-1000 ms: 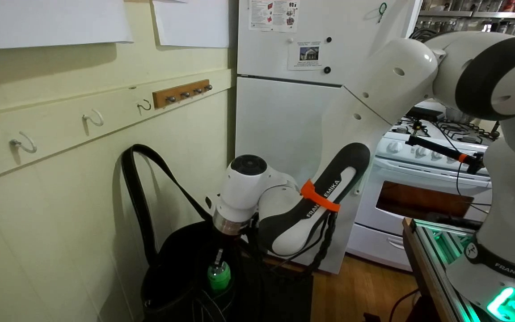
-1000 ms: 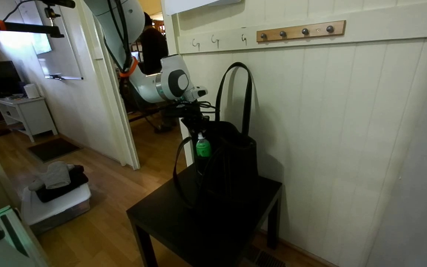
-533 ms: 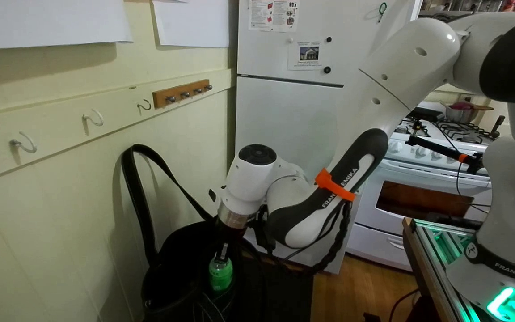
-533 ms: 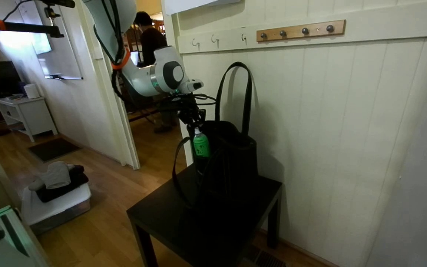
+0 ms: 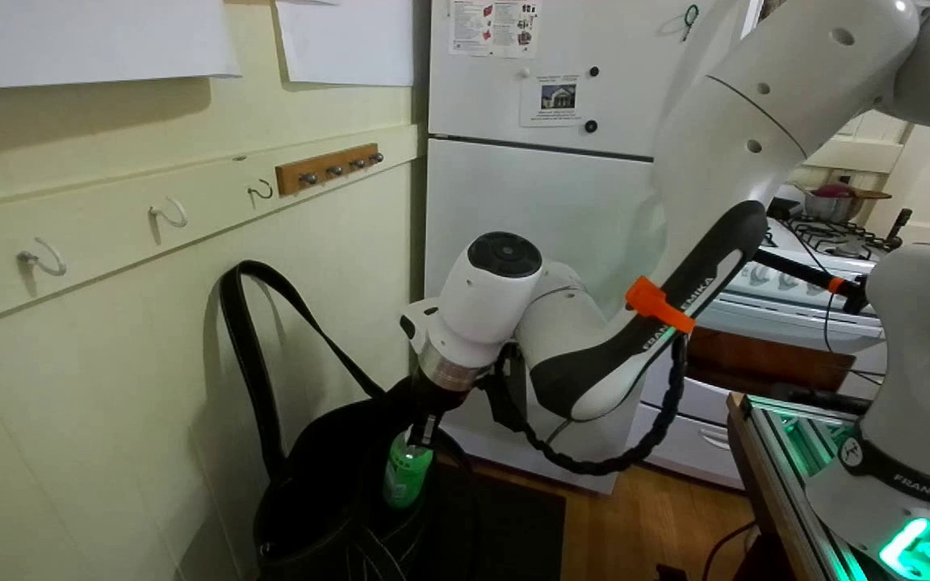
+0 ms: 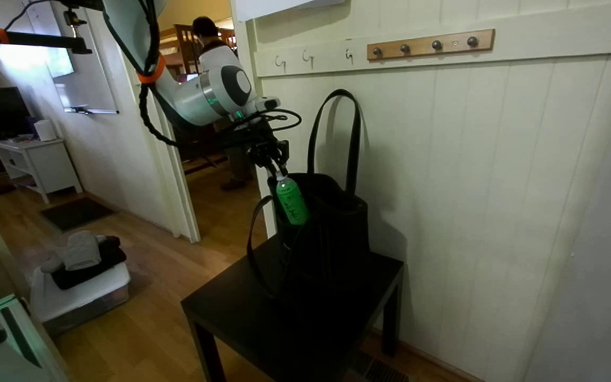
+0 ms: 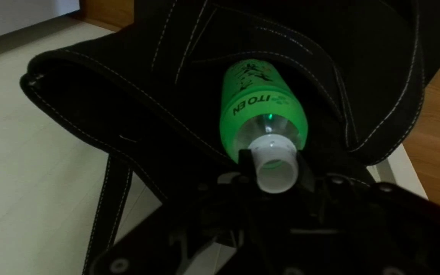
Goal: Take the green bottle out of the bag
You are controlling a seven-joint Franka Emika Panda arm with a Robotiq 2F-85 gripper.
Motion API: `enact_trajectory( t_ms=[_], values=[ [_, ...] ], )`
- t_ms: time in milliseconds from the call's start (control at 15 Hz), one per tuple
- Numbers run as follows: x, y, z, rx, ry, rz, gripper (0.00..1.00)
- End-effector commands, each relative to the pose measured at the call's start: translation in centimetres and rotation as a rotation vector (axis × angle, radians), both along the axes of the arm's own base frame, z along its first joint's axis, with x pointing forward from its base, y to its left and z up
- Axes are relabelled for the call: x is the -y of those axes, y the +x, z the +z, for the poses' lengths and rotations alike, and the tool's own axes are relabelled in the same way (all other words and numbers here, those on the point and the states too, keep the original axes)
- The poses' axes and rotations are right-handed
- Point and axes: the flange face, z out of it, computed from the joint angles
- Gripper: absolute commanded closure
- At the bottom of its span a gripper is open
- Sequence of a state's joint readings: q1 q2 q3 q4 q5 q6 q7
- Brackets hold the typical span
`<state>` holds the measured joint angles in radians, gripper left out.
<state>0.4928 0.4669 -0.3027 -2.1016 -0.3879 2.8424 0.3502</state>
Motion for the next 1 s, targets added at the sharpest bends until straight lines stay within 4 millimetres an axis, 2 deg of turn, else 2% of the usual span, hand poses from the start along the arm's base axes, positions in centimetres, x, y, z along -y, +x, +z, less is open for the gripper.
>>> enact_trajectory(
  t_ms=[0,600,933],
  values=[
    [0.2,-2.4,1.5,0.028,-0.009,-0.01,0.92],
    [1.0,-6.9,4.6,0.065,-0.005,-0.033,0.92],
    [1.8,-8.4,5.8,0.099,-0.01,-0.055,0.92]
  ],
)
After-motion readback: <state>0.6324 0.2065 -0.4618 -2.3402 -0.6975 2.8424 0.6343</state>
